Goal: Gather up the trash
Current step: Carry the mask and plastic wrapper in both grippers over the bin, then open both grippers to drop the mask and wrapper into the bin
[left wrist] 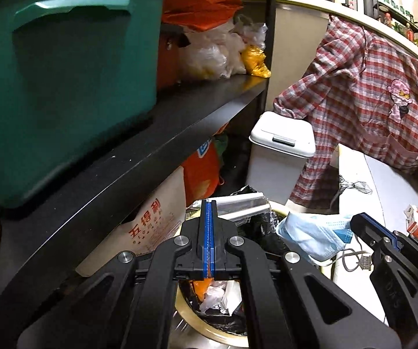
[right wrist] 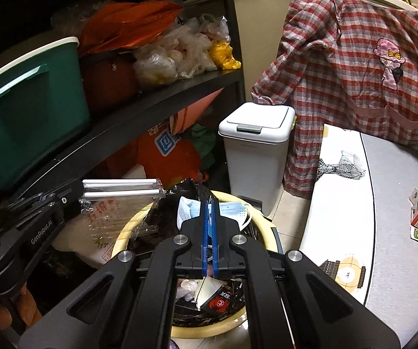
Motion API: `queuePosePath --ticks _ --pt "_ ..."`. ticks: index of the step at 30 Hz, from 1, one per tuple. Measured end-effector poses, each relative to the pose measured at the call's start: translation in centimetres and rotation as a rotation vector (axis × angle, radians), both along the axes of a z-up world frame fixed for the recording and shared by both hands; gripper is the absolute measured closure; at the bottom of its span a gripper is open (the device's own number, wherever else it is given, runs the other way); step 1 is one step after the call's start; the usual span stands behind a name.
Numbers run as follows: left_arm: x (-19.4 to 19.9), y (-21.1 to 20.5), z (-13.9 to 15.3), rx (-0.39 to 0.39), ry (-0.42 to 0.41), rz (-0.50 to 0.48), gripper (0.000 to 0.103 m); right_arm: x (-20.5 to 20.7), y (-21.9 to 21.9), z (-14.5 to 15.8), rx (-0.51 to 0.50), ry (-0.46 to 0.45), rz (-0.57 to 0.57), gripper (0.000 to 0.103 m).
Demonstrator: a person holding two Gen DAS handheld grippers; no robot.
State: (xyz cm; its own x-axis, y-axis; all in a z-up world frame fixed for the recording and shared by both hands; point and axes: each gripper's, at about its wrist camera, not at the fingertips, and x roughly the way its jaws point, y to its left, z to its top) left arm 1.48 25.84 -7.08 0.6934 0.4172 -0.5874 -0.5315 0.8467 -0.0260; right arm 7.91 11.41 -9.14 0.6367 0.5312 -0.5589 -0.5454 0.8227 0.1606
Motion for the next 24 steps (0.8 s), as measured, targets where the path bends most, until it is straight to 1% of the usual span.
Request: queuePosePath --ticks 19,20,22,23,24 --pt "0.3 1.2 -1.1 0.005 0.031 0.062 0.103 1.0 1.4 -1.0 -0.009 0.014 0.019 0.1" --pt "0.4 1.3 -1.2 0.0 0.034 0.064 0.103 1.1 1.3 -1.0 -0.011 0.014 0.021 0.097" --pt "0.5 1.6 -1.4 -0.022 0.039 0.078 0.096 1.1 1.5 -1.1 -0.017 0.016 0.02 0.096" --pt "0.4 1.8 -1.5 -0.03 0.044 0.091 0.076 1.2 1.6 -1.1 -0.023 0.022 0.021 0.083" --pt "0.4 1.9 -1.5 -0.029 0.049 0.107 0.057 1.3 1.6 -1.2 -0.022 0.027 0.019 0.06"
